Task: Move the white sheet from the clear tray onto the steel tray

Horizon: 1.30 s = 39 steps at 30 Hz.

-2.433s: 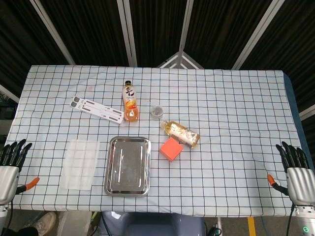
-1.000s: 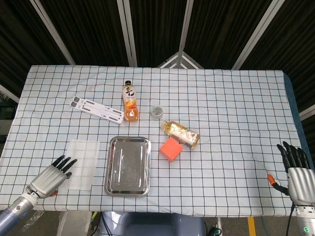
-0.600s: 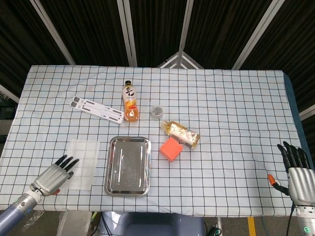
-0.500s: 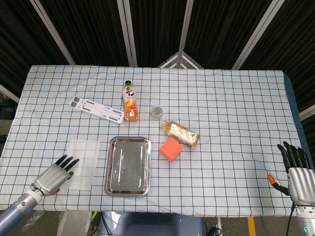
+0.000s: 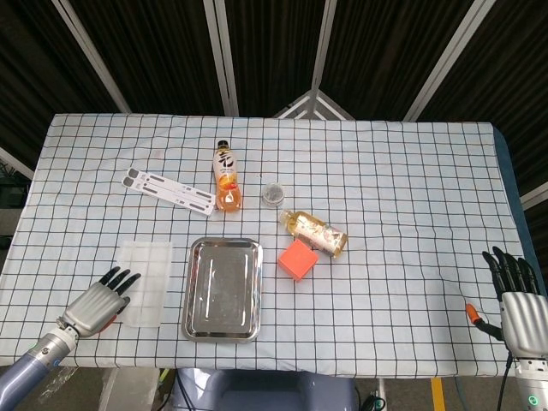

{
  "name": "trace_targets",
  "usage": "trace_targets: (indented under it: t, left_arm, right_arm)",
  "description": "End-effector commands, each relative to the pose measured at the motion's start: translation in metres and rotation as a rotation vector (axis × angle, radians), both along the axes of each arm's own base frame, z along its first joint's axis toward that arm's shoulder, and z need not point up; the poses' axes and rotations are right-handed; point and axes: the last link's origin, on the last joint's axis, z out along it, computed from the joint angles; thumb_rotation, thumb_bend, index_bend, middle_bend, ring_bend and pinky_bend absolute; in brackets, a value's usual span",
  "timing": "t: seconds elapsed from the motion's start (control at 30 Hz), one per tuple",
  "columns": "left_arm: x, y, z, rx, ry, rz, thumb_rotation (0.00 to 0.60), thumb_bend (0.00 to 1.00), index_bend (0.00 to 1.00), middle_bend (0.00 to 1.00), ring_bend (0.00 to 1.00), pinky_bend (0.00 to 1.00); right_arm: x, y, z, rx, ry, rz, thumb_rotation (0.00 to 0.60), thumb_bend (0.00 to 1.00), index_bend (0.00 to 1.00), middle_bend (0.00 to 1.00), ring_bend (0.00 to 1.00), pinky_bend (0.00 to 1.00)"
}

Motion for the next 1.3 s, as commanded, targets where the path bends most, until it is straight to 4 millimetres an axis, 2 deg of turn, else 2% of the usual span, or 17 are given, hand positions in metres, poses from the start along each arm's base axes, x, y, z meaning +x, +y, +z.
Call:
trace_targets:
  t: [0.03,0.23,0.37,0.53,0.6,0.7,0.73,0.83,0.97,1.13,1.3]
  left_arm:
    - [0.001,0.000,0.001,0.005,-0.006,-0.001,0.600,0.51,0.57,0.03,0.00,0.00]
    - [0.011,0.005,0.014,0.049,-0.040,-0.021,0.600,0.51,0.58,0.04,0.00,0.00]
    - [0.030,0.019,0.034,0.129,-0.099,-0.055,0.600,0.51,0.59,0.04,0.00,0.00]
    - [0.073,0.054,0.070,0.301,-0.238,-0.117,0.600,0.51,0.60,0.06,0.00,0.00]
    - [0.088,0.063,0.078,0.338,-0.288,-0.127,0.600,0.51,0.59,0.06,0.00,0.00]
    - [0.125,0.081,0.086,0.392,-0.392,-0.181,0.600,0.51,0.59,0.07,0.00,0.00]
    - [0.152,0.086,0.083,0.397,-0.461,-0.241,0.600,0.51,0.59,0.07,0.00,0.00]
    - [0.180,0.083,0.065,0.373,-0.521,-0.272,0.600,0.51,0.59,0.07,0.00,0.00]
    - [0.199,0.070,0.042,0.327,-0.540,-0.304,0.600,0.51,0.59,0.07,0.00,0.00]
    - [0.203,0.046,0.006,0.244,-0.530,-0.299,0.600,0.51,0.59,0.07,0.00,0.00]
    - [0.187,0.028,-0.023,0.174,-0.475,-0.273,0.600,0.51,0.60,0.07,0.00,0.00]
  right_arm:
    - [0.000,0.000,0.000,0.000,-0.001,-0.001,0.600,0.32,0.00,0.00,0.00,0.00]
    - [0.000,0.000,0.000,0.001,-0.005,-0.002,0.600,0.33,0.00,0.00,0.00,0.00]
    - [0.000,0.000,0.000,0.002,-0.006,-0.001,0.600,0.33,0.00,0.00,0.00,0.00]
    - [0.000,0.000,0.000,0.003,-0.003,0.000,0.600,0.33,0.00,0.00,0.00,0.00]
    - [0.001,-0.001,-0.001,0.004,-0.003,0.000,0.600,0.33,0.00,0.00,0.00,0.00]
    - [0.000,-0.001,-0.001,0.004,-0.003,-0.001,0.600,0.33,0.00,0.00,0.00,0.00]
    - [0.000,-0.001,0.000,0.003,-0.004,-0.003,0.600,0.33,0.00,0.00,0.00,0.00]
    - [0.000,-0.001,0.000,0.003,-0.007,-0.004,0.600,0.33,0.00,0.00,0.00,0.00]
    - [-0.001,-0.001,0.001,0.003,-0.008,-0.003,0.600,0.33,0.00,0.00,0.00,0.00]
    - [-0.001,-0.001,0.001,0.003,-0.012,-0.003,0.600,0.33,0.00,0.00,0.00,0.00]
    - [0.000,-0.001,0.001,0.003,-0.013,-0.001,0.600,0.33,0.00,0.00,0.00,0.00]
